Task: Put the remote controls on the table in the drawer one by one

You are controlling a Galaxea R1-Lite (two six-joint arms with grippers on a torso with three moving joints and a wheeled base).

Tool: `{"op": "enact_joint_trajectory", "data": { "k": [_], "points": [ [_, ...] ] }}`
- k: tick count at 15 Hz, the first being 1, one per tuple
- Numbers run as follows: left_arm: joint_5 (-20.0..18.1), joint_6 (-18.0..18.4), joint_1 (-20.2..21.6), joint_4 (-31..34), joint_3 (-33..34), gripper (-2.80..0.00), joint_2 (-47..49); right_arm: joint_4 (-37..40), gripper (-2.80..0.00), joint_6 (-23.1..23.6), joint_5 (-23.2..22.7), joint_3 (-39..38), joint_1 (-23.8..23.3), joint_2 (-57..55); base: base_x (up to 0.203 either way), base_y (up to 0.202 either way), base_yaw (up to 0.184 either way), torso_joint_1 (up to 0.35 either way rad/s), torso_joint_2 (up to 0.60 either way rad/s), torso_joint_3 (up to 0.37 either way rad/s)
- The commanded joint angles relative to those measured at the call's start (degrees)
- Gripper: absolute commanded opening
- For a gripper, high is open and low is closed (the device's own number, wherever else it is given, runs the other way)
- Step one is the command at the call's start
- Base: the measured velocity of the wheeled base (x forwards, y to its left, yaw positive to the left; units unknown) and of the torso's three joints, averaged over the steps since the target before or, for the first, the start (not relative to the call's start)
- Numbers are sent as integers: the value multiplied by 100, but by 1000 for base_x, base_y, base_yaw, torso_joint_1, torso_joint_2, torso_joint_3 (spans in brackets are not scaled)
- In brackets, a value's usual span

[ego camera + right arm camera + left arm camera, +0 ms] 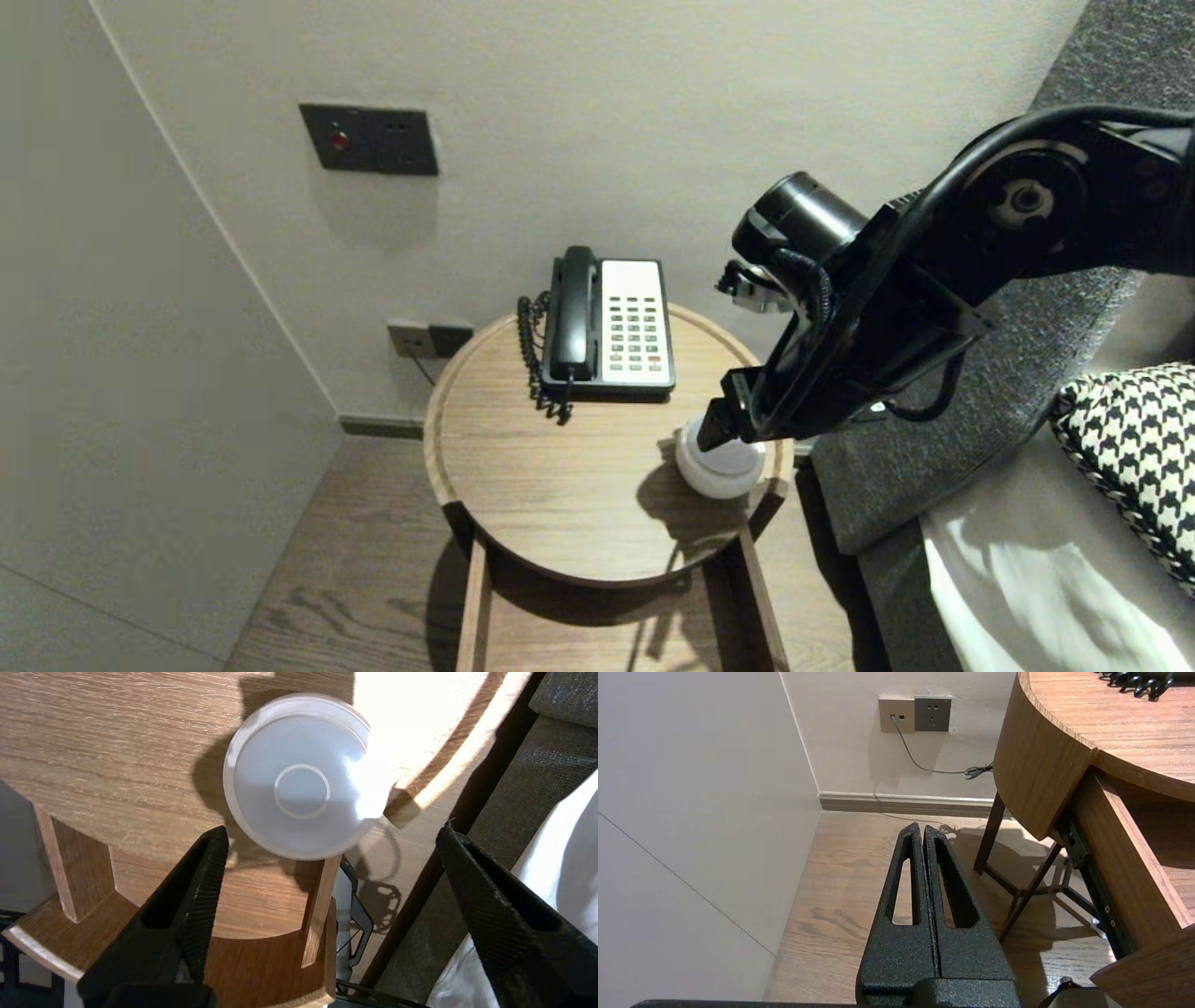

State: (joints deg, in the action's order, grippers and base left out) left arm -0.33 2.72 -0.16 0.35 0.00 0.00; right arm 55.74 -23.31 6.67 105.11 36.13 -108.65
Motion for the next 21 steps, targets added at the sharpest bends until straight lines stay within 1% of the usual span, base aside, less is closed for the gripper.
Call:
{"op": "enact_joint_trajectory", "data": {
  "k": [1,21],
  "points": [
    [-2,8,-2,0,0,-280,0,25,0,-16,-8,72,16,-131,0,0,0,0,0,0],
    [-2,1,-2,0,0,-280,0,34,0,264,19,159,38,-464,0,0,0,0,0,0]
  ]
}}
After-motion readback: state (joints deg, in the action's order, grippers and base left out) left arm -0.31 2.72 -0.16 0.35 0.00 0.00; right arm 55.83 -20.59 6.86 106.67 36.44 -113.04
